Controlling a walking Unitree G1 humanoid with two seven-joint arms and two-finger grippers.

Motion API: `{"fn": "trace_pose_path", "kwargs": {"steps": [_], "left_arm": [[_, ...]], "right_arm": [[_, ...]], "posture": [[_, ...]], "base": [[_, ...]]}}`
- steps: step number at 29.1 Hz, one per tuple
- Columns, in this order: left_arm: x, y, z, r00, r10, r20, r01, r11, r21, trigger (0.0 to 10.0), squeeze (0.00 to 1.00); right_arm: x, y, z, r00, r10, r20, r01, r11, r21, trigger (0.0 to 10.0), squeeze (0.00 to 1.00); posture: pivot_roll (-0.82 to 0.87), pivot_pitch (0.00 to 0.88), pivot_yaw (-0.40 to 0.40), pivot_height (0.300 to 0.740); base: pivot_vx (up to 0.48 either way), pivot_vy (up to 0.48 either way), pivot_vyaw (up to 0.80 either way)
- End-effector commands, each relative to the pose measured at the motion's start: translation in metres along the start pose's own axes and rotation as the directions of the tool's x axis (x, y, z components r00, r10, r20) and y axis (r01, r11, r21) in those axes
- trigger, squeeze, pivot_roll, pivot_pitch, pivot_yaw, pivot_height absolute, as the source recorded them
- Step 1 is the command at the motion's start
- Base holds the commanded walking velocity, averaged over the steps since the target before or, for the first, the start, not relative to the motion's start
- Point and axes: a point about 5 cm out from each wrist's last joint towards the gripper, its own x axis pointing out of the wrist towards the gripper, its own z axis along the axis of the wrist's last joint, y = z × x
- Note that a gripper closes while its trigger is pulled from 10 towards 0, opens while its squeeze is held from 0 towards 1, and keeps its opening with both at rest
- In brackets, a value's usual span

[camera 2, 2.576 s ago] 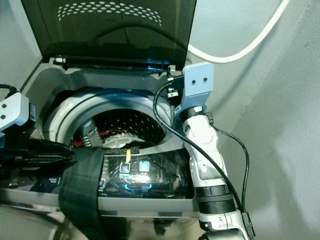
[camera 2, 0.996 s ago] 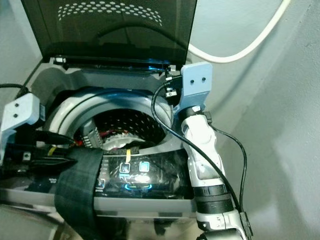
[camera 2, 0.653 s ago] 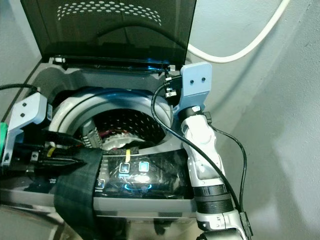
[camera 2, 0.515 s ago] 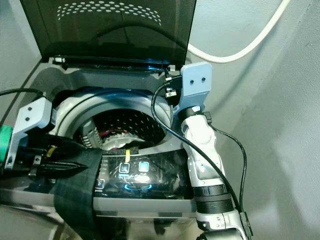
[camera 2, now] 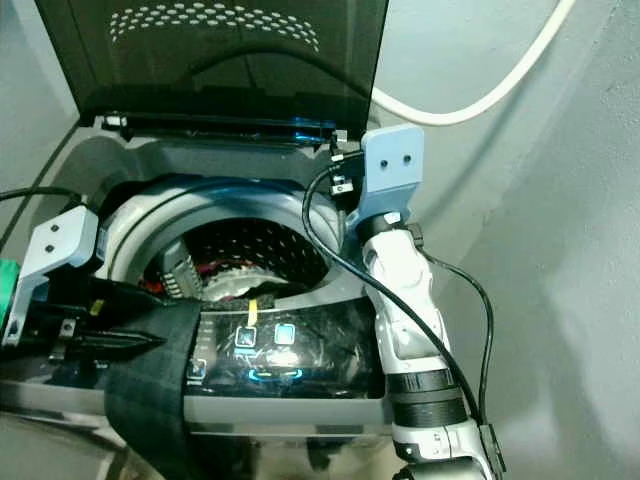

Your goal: Clothes washing

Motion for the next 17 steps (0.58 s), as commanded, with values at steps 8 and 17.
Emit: {"fn": "trace_pose_path", "kwargs": {"steps": [8,17], "left_arm": [[0.0028,-0.0039,-0.0147,0.998,-0.050,-0.048,0.047,0.997,-0.060,0.0,0.00],[0.0032,-0.0024,-0.0156,0.998,-0.055,-0.042,0.052,0.997,-0.063,0.0,0.00]], "right_arm": [[-0.0009,0.0012,-0.0031,1.000,0.006,-0.010,-0.006,1.000,0.000,10.0,0.00],[-0.0016,0.0009,-0.0027,1.000,0.003,-0.010,-0.003,1.000,-0.002,10.0,0.00]], "posture": [[0.13,0.093,0.098,0.740],[0.13,0.093,0.101,0.740]], "base": [[0.000,0.000,0.00],[0.000,0.000,0.00]]}}
